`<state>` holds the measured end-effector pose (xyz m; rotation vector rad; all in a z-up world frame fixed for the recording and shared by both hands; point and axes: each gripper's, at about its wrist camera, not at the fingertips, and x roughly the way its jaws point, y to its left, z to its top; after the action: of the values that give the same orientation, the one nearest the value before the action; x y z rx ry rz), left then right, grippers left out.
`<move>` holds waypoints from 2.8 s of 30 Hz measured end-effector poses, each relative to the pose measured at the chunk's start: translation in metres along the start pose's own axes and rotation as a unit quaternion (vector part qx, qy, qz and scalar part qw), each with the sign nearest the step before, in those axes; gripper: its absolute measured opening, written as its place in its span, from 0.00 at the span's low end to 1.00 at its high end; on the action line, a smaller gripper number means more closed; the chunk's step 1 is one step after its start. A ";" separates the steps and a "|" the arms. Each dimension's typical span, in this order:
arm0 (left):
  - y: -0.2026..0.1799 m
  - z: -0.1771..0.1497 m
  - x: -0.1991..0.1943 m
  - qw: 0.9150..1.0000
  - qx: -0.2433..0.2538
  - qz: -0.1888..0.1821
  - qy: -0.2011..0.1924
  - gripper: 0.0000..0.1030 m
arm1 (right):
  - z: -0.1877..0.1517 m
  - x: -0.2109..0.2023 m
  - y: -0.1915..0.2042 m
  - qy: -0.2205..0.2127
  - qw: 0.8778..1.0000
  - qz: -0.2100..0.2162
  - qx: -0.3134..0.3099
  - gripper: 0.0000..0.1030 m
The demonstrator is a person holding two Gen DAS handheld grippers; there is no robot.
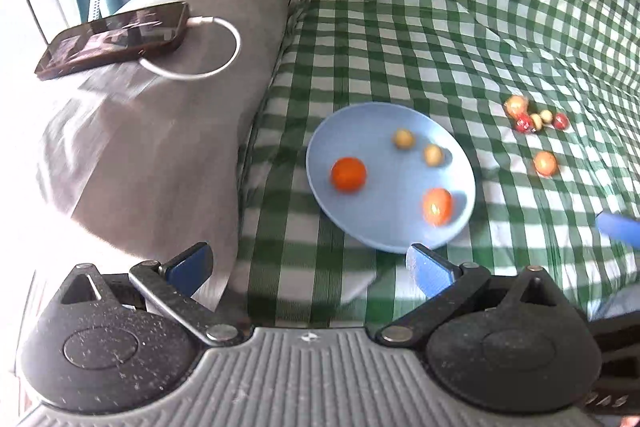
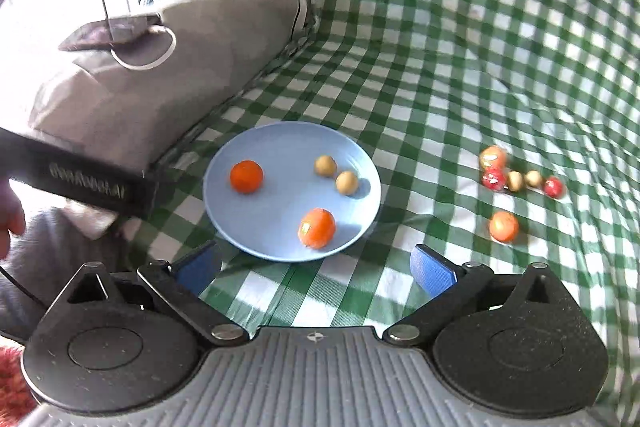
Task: Organize fruits
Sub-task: 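Withdraw both tools from the plate toward the remaining fruits, then grasp a wrapped red fruit with the left tool while the right tool grasps an orange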
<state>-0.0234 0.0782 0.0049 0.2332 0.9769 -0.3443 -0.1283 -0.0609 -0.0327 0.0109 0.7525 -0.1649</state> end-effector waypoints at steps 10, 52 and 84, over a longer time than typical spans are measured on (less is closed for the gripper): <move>-0.015 -0.022 -0.053 0.999 0.006 0.005 -0.048 1.00 | -0.020 -0.056 0.010 -0.055 0.998 -0.008 0.016 0.99; -0.031 -0.018 -0.031 0.999 0.035 0.015 0.006 1.00 | -0.030 -0.041 -0.003 -0.031 0.998 0.008 0.049 0.99; -0.157 0.107 0.101 0.995 0.060 -0.012 0.075 1.00 | -0.049 0.151 -0.243 -0.020 0.955 -0.160 0.248 0.99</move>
<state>0.0501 -0.1220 -0.0281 0.3619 1.1084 -0.4125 -0.0904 -0.3193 -0.1591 0.3643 0.6528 -0.6592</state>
